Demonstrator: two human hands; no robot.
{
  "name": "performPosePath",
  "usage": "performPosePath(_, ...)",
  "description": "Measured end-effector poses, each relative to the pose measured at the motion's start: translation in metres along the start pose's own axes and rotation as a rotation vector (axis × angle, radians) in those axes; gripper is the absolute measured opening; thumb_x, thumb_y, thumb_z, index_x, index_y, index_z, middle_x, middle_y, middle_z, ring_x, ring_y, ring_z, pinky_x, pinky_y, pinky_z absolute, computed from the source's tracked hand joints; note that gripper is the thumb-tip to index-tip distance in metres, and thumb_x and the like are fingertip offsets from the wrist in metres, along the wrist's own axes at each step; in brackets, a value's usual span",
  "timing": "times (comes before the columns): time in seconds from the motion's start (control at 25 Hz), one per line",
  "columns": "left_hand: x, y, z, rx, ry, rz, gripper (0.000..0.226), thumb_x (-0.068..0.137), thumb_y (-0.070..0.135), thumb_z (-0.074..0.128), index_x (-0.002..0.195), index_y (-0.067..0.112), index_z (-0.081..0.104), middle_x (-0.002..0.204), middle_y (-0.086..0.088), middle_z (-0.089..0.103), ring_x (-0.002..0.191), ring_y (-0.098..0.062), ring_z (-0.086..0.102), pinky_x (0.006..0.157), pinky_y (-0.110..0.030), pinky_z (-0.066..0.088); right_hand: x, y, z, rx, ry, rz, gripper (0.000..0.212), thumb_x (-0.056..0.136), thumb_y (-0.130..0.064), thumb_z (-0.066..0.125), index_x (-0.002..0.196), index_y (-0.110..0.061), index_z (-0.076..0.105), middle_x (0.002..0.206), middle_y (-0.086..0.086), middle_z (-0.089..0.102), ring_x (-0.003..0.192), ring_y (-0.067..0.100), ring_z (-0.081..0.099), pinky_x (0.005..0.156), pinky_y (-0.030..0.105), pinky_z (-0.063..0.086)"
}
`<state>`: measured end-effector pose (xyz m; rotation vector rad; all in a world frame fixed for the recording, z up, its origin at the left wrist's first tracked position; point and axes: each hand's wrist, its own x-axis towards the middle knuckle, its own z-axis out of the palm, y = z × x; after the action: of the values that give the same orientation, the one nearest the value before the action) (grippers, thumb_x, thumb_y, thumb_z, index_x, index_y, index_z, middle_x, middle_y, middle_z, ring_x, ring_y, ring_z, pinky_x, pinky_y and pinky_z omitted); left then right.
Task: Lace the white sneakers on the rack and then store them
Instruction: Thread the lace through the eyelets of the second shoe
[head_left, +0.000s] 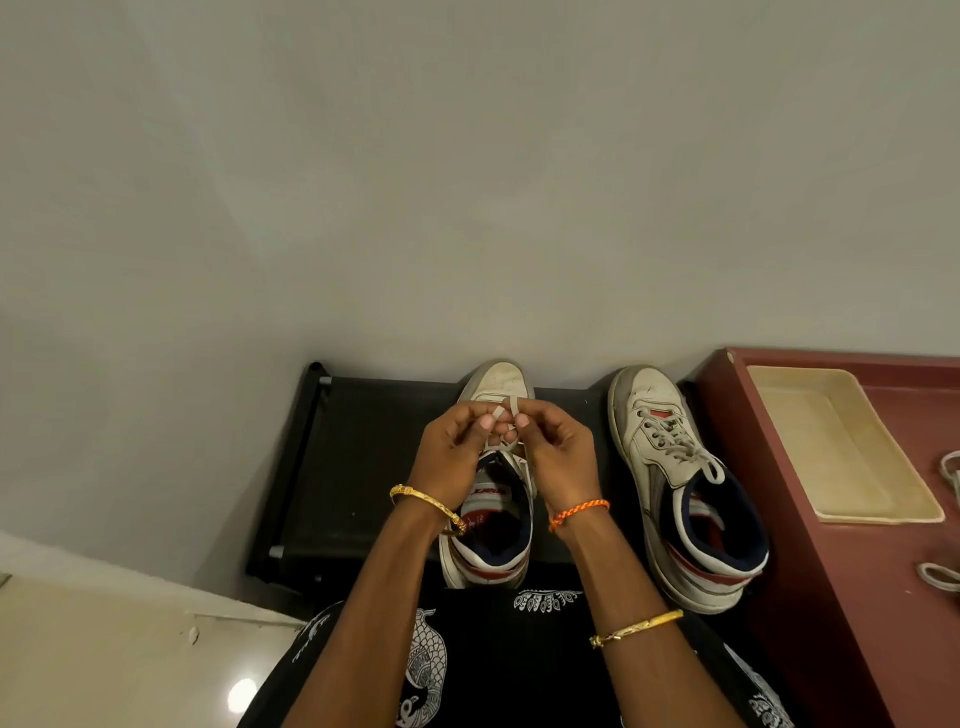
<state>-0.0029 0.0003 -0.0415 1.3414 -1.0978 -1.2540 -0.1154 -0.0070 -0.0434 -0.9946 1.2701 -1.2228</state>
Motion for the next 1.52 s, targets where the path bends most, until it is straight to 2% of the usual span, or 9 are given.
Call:
performPosePath(0.24,0.016,0.006,-0.014,0.118,-0.205,0.098,0.014,0.084,0.003,0.064,0.094,0.011,0.069,0.072,0.0,0.072,0.074,-0.01,0.069,0.074,-0.016,0.052,0.011,0.0,-0.011,-0.032,-0.095,0.021,0.016,0.083,0.009,0.062,0.087,-0.005,0.068,0.069,-0.004,0.071,0.064,0.002,0.066,0.059,0.015,0.051)
performPosePath(0.4,0.021,0.018,-0.012,0.132,-0.168,-0.015,0.026,0.077,0.004,0.072,0.094,0.011,0.053,0.054,0.005,0.067,0.053,-0.004,0.065,0.058,-0.009,0.048,0.013,0.0,-0.015,0.044,-0.156,0.019,0.018,0.08,0.01,0.064,0.082,-0.007,0.06,0.064,-0.003,0.071,0.063,0.007,0.068,0.06,0.017,0.052)
performPosePath(0.64,0.028,0.016,-0.023,0.165,-0.195,-0.136,0.02,0.075,0.014,0.073,0.094,0.014,0.071,0.077,-0.002,0.072,0.071,-0.016,0.065,0.066,-0.019,0.054,0.016,-0.007,-0.03,-0.047,-0.432,-0.046,0.024,0.084,0.011,0.058,0.104,0.0,0.066,0.087,-0.002,0.074,0.083,0.011,0.07,0.073,0.019,0.054)
performPosePath(0.8,0.026,0.017,-0.023,0.222,-0.238,-0.103,0.019,0.075,0.018,0.074,0.094,0.014,0.074,0.08,-0.001,0.074,0.081,-0.013,0.067,0.079,-0.022,0.052,0.019,-0.006,-0.032,-0.075,-0.34,-0.022,0.015,0.085,0.005,0.059,0.096,0.002,0.068,0.085,0.003,0.074,0.083,0.017,0.071,0.076,0.023,0.056)
performPosePath(0.96,0.032,0.023,-0.027,0.752,-0.24,0.133,0.032,0.077,0.026,0.074,0.108,0.017,0.071,0.101,-0.005,0.072,0.089,-0.011,0.062,0.082,-0.019,0.043,0.019,-0.006,-0.021,-0.119,-0.256,0.058,0.012,0.087,0.004,0.059,0.089,-0.004,0.068,0.063,-0.007,0.07,0.059,0.004,0.066,0.058,0.015,0.053)
performPosePath(1.12,0.026,0.022,-0.025,1.266,-0.213,0.824,0.029,0.067,0.021,0.083,0.094,0.015,0.076,0.08,-0.006,0.072,0.074,-0.023,0.063,0.063,-0.027,0.043,0.02,-0.005,-0.015,-0.06,-0.199,0.209,0.008,0.087,0.001,0.06,0.087,-0.001,0.068,0.054,-0.005,0.066,0.044,0.002,0.057,0.044,0.014,0.045)
performPosePath(1.28,0.019,0.012,-0.031,1.397,-0.106,1.122,0.029,0.059,0.026,0.086,0.083,0.015,0.074,0.076,-0.002,0.071,0.073,-0.024,0.063,0.059,-0.03,0.046,0.02,-0.006,-0.012,-0.018,-0.199,0.243,0.011,0.084,0.004,0.063,0.087,-0.006,0.068,0.062,0.001,0.07,0.054,0.008,0.065,0.054,0.019,0.054)
performPosePath(1.4,0.015,0.017,-0.028,1.307,-0.136,0.848,0.014,0.077,0.028,0.069,0.087,0.018,0.073,0.078,0.002,0.067,0.082,-0.017,0.049,0.069,-0.033,0.037,0.02,-0.004,-0.014,-0.136,-0.144,0.116,0.014,0.085,-0.001,0.064,0.086,-0.014,0.067,0.084,0.007,0.07,0.076,0.016,0.067,0.072,0.028,0.057)
performPosePath(1.52,0.021,0.035,-0.024,0.86,-0.185,-0.066,0.027,0.093,0.033,0.054,0.106,0.015,0.069,0.096,0.005,0.059,0.1,-0.016,0.049,0.094,-0.036,0.037,0.017,-0.005,-0.016,-0.305,0.011,-0.071,0.015,0.092,-0.02,0.06,0.078,-0.022,0.066,0.084,0.002,0.068,0.085,0.021,0.063,0.075,0.035,0.052)
